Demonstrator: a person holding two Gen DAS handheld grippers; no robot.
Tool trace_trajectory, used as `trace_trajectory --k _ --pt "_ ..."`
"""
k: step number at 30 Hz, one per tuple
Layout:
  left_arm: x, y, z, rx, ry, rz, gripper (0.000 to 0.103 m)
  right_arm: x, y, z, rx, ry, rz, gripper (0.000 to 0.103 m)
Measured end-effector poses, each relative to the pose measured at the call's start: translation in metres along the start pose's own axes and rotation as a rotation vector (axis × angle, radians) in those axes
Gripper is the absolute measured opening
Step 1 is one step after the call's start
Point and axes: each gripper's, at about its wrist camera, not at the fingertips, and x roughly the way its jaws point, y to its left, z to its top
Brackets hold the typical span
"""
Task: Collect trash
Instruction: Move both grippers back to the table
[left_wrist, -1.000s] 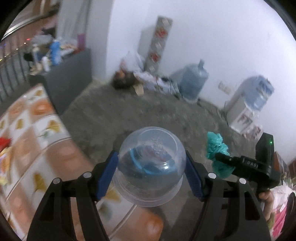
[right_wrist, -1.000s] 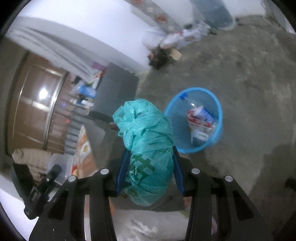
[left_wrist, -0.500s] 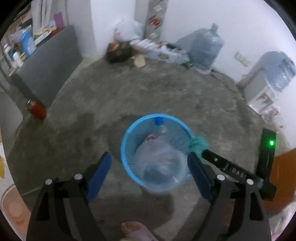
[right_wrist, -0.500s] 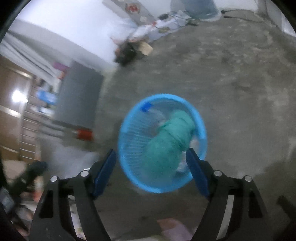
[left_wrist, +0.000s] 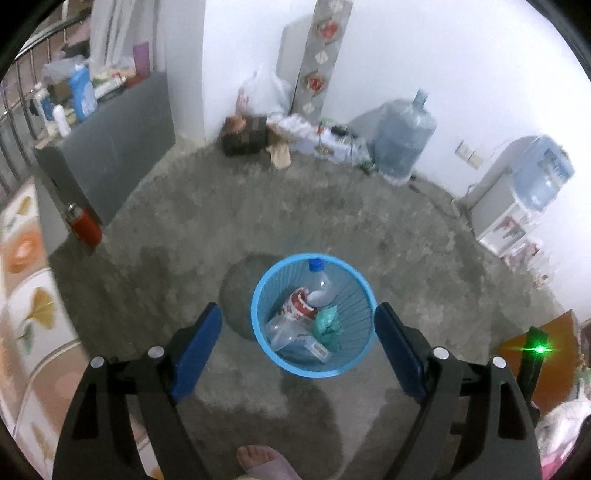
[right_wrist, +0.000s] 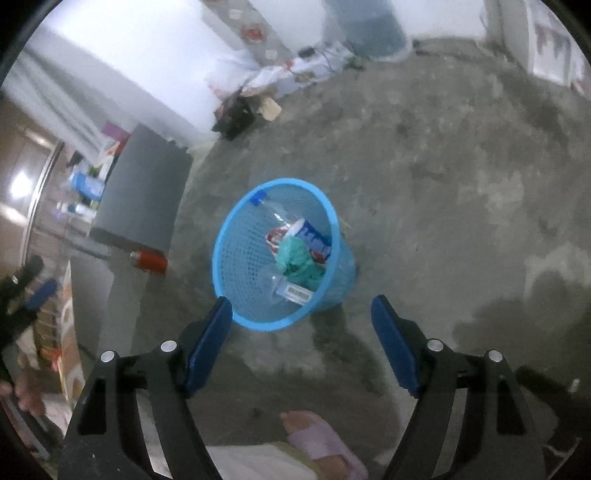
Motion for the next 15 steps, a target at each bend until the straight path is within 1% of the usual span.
trace_trajectory --k 3,6,7,8,10,11,15 --pt "-0.051 0.002 -0.012 0.004 -0.068 -0.022 0.082 -0.023 0.024 -0.010 -0.074 -0.040 0.002 0.078" --pt "-0.110 0.011 -0.037 0.001 -0.143 -0.028 0.082 -0.052 0.055 -0.024 -0.179 -0.081 0.016 0.085" --pt "-0.131 0.017 -0.049 -0.005 -0.169 -0.021 0.083 -0.059 0.065 -0.029 -0.216 -0.095 0.016 0.089" --pt "-0.144 0.022 -0.059 -0.011 -0.184 -0.011 0.083 -0.072 0.082 -0.037 -0.272 -0.115 0.009 0.092" --pt "-0.181 0.037 -0.090 -0.040 -0.221 0.019 0.084 -0.085 0.103 -0.050 -0.346 -0.134 -0.002 0.094" --pt "-0.192 0.043 -0.102 -0.052 -0.231 0.033 0.084 -0.091 0.113 -0.057 -0.374 -0.140 -0.004 0.095" --pt "-0.249 0.081 -0.172 -0.149 -0.294 0.132 0.084 -0.108 0.143 -0.084 -0.444 -0.154 -0.009 0.095"
